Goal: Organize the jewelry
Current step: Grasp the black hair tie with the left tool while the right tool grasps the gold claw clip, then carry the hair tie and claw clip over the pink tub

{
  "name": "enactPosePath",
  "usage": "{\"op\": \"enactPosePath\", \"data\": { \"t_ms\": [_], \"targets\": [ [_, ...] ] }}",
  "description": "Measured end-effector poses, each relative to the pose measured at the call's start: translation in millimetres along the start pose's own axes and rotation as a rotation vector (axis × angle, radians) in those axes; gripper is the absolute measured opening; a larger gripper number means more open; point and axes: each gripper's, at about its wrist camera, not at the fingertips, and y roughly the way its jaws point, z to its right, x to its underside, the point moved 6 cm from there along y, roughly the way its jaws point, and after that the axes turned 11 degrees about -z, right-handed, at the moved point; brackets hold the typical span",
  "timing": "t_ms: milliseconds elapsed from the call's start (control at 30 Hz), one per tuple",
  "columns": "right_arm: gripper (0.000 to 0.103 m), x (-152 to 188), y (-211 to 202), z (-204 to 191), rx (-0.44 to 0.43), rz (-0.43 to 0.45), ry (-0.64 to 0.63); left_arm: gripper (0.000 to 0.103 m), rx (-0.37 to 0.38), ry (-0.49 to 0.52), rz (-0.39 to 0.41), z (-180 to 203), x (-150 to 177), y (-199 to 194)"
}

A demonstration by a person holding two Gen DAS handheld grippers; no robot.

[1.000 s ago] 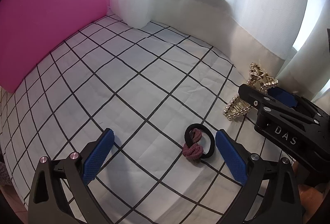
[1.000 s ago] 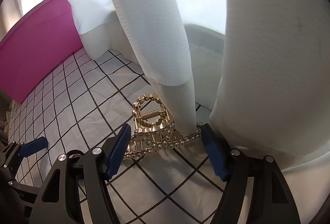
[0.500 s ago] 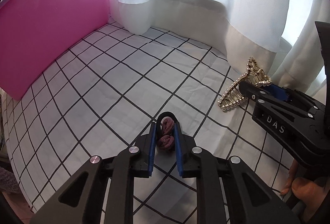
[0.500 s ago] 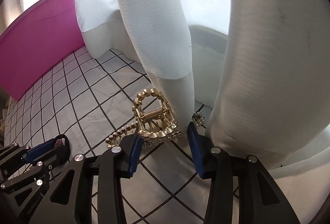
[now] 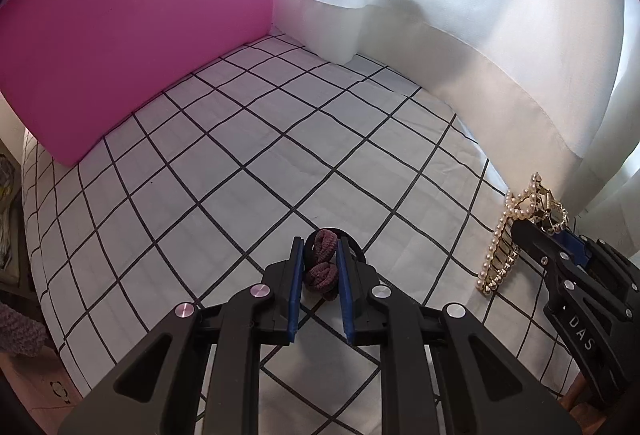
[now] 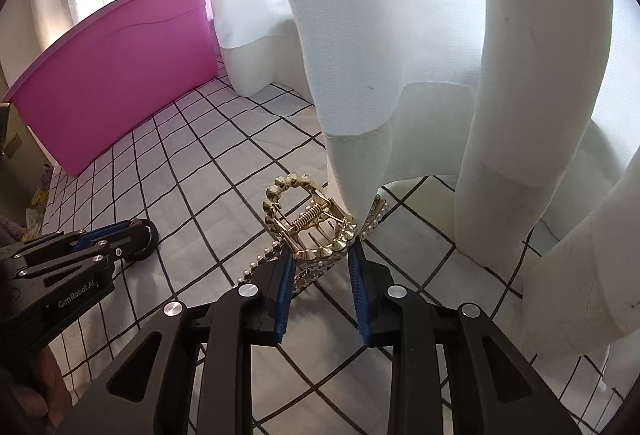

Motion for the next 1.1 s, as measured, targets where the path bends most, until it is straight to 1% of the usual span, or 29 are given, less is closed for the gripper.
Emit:
{"op": "enactPosePath", "data": {
  "t_ms": [133, 200, 267, 333, 400, 533, 567, 633, 667, 733, 767, 1100],
  "targets": [
    [0.026, 13.9, -5.0, -3.9, 0.004, -0.002, 0.021, 0.016, 0.004, -0.006, 0.0, -8.0, 4.0, -1.7],
    [0.026, 19.8, -3.2, -2.0, -0.013, -0.025, 0.05, 0.016, 0.004, -0.004, 0.001, -10.4, 5.7, -2.8],
    [0.028, 25.3, -3.7, -0.5, -0.022, -0.033, 0.075, 0.016, 0.009, 0.001, -0.002, -12.4, 5.7, -1.0],
    [0.028, 30.2, -6.2, -0.3, -0.028, -0.034, 0.092, 0.016, 0.01, 0.004, -0.001, -13.4, 6.8, -1.7],
    [0.028, 30.0, -6.3, -2.9, -0.016, -0.028, 0.084, 0.016, 0.011, 0.009, -0.001, -13.9, 6.7, -1.4],
    [0.027, 28.6, -7.0, -6.8, -0.021, -0.023, 0.066, 0.016, 0.01, 0.02, 0.003, -13.1, 9.8, -4.0],
    [0.022, 26.6, -5.4, -8.2, -0.025, -0.02, 0.07, 0.016, 0.011, 0.023, 0.003, -12.6, 10.6, -4.4],
    [0.019, 25.3, -6.6, -6.8, -0.031, -0.01, 0.084, 0.016, 0.013, 0.027, 0.001, -12.1, 11.3, -5.3],
    [0.014, 24.6, -7.6, -6.0, -0.037, -0.004, 0.094, 0.016, 0.015, 0.028, 0.001, -12.0, 10.8, -5.0],
    [0.013, 24.5, -8.8, -4.5, -0.04, -0.002, 0.105, 0.016, 0.015, 0.029, 0.0, -12.9, 11.3, -5.8],
    [0.01, 25.8, -10.6, -3.3, -0.04, 0.0, 0.107, 0.016, 0.017, 0.03, 0.0, -13.7, 11.0, -6.2],
    [0.009, 29.7, -32.2, -16.5, -0.064, 0.022, 0.081, 0.016, 0.033, 0.032, 0.016, -17.2, 10.4, -22.6]
  ]
}}
